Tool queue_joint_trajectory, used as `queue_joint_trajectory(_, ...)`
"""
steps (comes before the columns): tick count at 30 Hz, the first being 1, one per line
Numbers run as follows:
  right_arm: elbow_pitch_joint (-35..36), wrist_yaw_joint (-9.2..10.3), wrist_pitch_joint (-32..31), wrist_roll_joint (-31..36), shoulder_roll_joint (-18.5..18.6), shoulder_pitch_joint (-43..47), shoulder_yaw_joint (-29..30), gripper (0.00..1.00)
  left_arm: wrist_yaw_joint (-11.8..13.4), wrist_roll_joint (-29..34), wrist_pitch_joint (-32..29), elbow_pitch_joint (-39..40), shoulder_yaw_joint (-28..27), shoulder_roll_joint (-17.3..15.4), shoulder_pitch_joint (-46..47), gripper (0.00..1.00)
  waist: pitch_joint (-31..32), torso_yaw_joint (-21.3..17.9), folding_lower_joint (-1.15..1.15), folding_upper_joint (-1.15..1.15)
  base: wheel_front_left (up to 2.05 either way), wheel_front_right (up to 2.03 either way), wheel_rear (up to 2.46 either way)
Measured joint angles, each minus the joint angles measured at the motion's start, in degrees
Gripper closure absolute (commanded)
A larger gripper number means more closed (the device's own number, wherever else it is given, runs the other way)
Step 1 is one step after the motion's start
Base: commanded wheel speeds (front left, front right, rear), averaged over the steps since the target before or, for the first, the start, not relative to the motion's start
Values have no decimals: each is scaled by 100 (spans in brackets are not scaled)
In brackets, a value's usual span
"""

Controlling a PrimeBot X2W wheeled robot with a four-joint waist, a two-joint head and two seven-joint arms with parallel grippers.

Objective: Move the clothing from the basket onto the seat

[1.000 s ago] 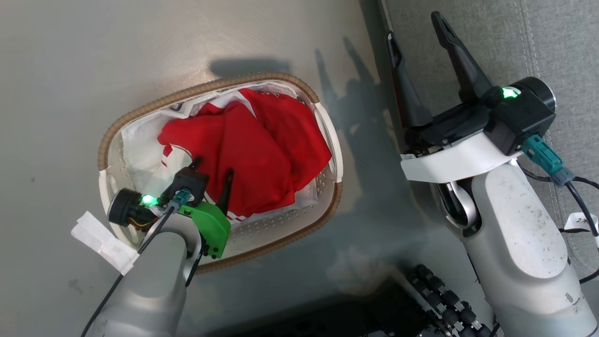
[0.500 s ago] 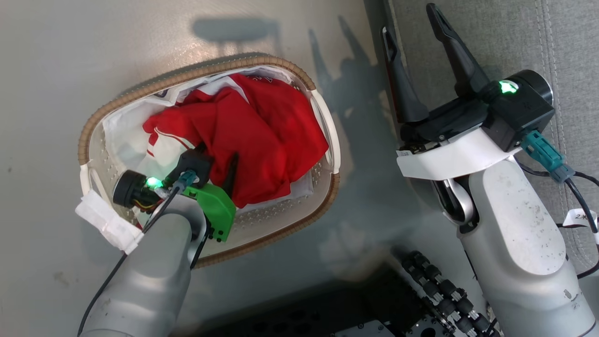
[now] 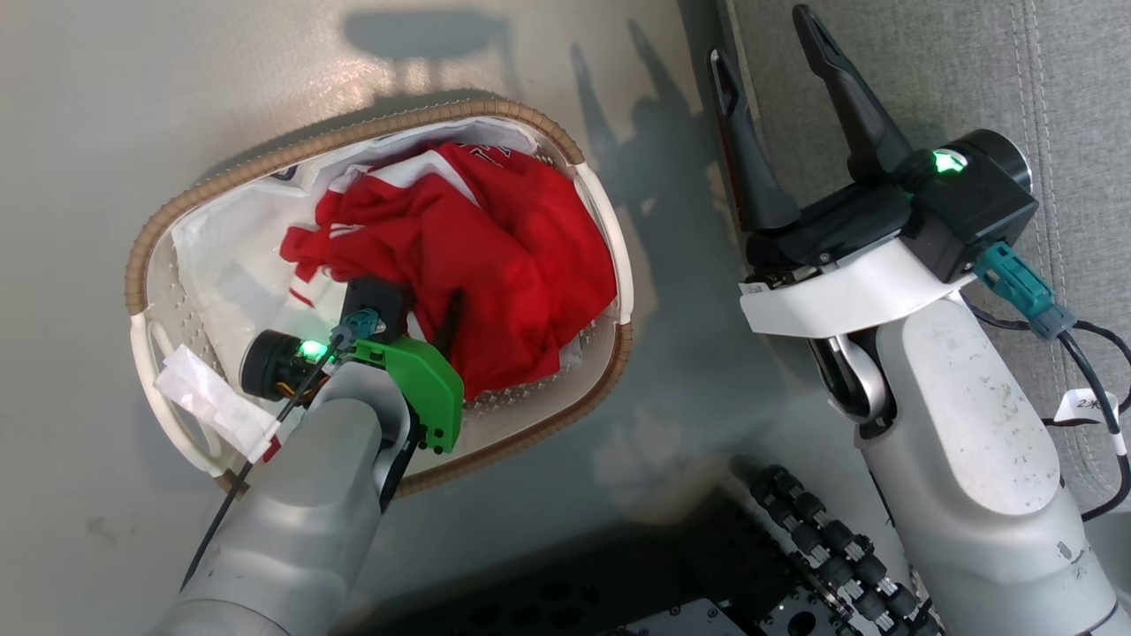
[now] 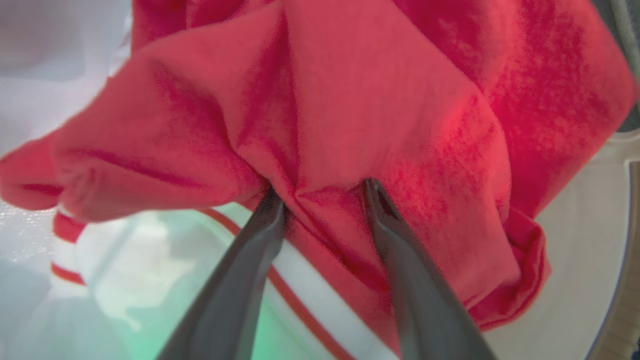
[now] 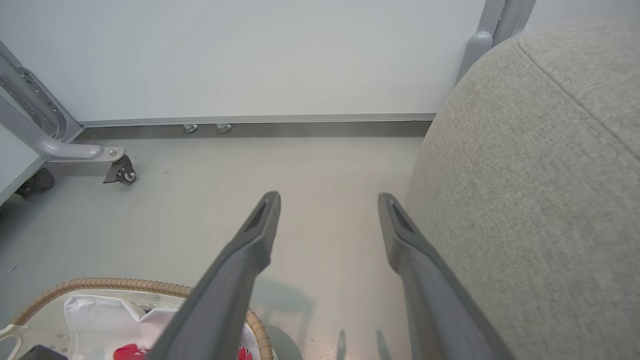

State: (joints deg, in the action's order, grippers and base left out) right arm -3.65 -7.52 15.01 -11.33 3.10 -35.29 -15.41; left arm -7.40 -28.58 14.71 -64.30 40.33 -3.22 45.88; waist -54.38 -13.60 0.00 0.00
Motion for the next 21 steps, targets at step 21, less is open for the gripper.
queue_joint_trajectory(21, -600, 0, -1, -86, -21, 504, 164, 0, 0, -665, 32, 1395, 260, -414, -946, 100, 1367, 273, 0, 0, 0, 0, 0)
